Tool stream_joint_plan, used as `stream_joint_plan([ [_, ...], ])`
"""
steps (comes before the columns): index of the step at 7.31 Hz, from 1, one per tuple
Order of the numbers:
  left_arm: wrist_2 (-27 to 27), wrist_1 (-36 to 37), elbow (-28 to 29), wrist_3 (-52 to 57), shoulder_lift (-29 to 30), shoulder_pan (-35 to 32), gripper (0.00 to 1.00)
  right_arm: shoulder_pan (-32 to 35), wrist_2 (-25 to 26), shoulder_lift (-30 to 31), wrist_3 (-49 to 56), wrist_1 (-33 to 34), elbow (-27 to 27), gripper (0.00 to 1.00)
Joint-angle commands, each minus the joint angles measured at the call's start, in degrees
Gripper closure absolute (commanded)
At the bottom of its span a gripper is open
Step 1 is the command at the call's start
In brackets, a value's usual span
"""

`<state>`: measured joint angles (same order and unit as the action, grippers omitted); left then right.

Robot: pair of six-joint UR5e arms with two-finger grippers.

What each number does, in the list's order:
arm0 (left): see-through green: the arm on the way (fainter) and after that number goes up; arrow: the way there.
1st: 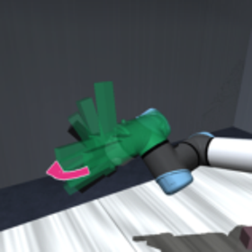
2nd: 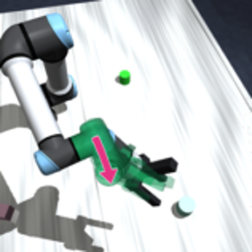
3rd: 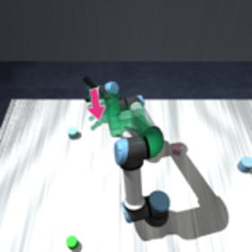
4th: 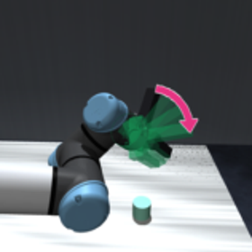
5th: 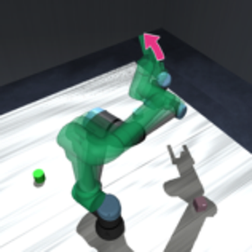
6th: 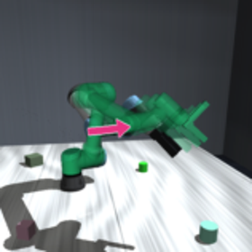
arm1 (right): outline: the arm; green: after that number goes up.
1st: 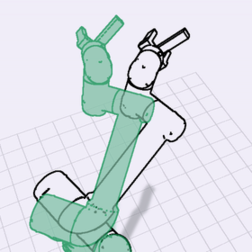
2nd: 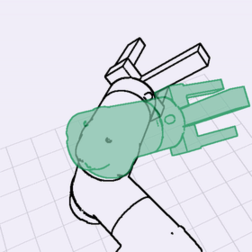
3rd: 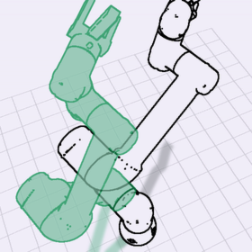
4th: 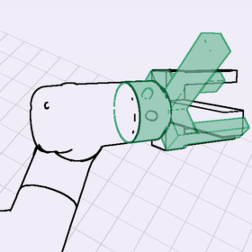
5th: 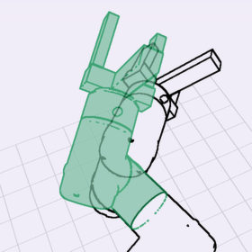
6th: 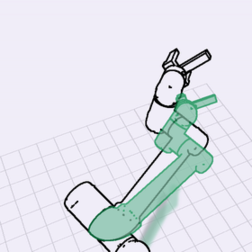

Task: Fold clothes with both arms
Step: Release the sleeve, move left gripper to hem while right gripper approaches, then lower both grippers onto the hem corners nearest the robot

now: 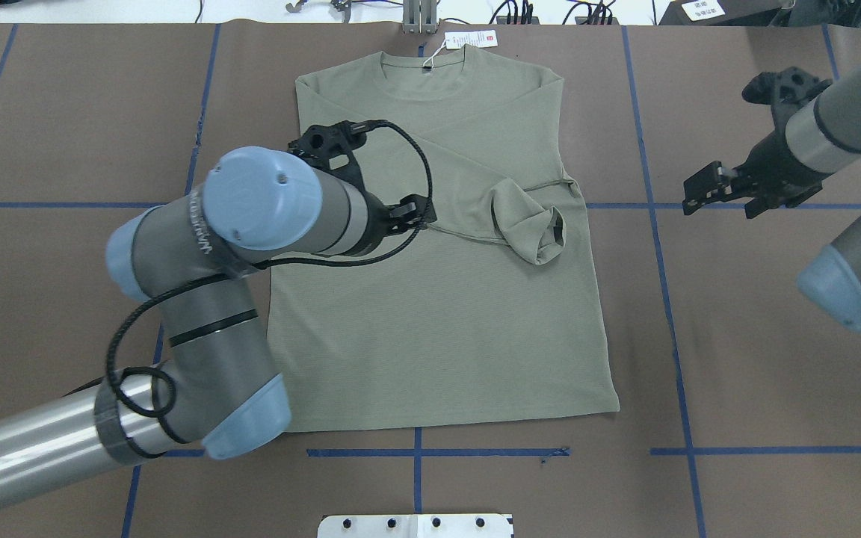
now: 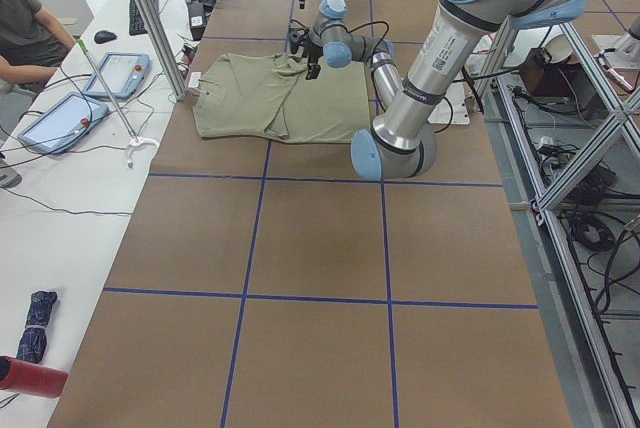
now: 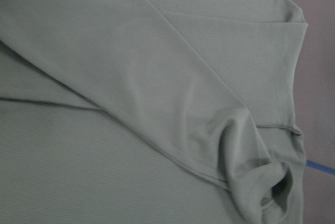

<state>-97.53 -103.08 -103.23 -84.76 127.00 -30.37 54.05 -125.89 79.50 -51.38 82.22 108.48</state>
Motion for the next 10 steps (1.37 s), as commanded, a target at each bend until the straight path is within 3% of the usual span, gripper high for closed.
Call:
stream_joint_plan([
  [1, -0.6, 5.1, -12.7, 8.9, -10.3, -1.1, 0.0, -13.1, 8.3, 1.7, -14.6, -2.8, 5.1, 0.0],
  [2, -1.0, 5.9, -17.9, 10.3, -14.9, -1.1, 0.0, -19.5, 13.1, 3.6, -21.6, -7.6, 5.5, 0.0],
  [5, -1.7, 6.0, -20.2, 10.1, -17.0, -1.2, 0.0, -29.9, 19.4, 6.9, -25.2, -9.9, 7.3, 0.0],
  [10, -1.7, 5.9, -19.8, 10.0, -17.3, -1.2, 0.0, -33.1, 20.7, 6.2, -25.1, -9.8, 4.0, 0.01],
])
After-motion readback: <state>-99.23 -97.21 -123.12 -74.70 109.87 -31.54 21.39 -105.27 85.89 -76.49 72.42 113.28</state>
